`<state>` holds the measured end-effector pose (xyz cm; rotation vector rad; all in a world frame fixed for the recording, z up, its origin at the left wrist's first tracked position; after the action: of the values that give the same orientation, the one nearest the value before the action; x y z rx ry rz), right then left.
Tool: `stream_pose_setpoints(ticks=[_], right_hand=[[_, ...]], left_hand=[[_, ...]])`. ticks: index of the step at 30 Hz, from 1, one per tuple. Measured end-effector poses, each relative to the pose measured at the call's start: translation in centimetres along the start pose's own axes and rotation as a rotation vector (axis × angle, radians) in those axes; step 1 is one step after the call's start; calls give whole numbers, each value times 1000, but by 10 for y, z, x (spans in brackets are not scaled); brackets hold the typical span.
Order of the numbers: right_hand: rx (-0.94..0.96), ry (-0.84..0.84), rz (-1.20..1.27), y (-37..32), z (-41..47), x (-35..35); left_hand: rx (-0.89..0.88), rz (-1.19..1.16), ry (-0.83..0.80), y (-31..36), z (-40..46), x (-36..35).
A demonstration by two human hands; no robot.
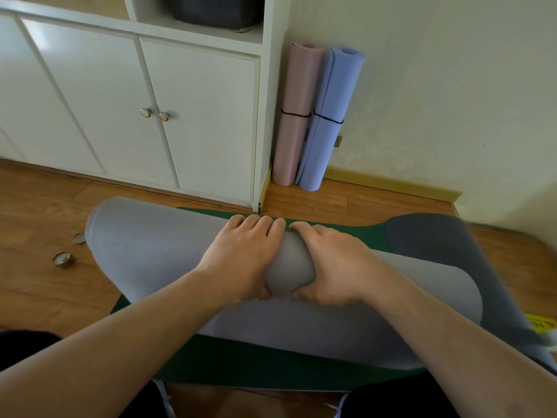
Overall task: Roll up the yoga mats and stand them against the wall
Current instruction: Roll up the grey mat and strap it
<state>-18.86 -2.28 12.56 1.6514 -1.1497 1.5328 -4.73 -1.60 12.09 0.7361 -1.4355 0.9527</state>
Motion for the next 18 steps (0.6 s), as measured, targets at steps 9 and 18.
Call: stream_pose_setpoints(ticks=[9, 18], right_hand=[[46, 53, -108, -6, 4, 0], [-43, -67, 47, 4, 3, 1]], left_hand=[[45, -185, -68, -18, -1, -2], [-3, 26, -36, 1, -2, -8]])
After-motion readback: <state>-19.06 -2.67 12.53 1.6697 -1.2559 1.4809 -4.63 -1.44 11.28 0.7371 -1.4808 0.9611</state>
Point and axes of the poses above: each hand's wrist, its own z-axis towards the middle knuckle, its own x-axis out of the back of the hand, y = z × x, the point moved 6 cm from there along z, towards the middle knuckle, and after that the axes turned 1 degree about z, right-handed, at the moved point
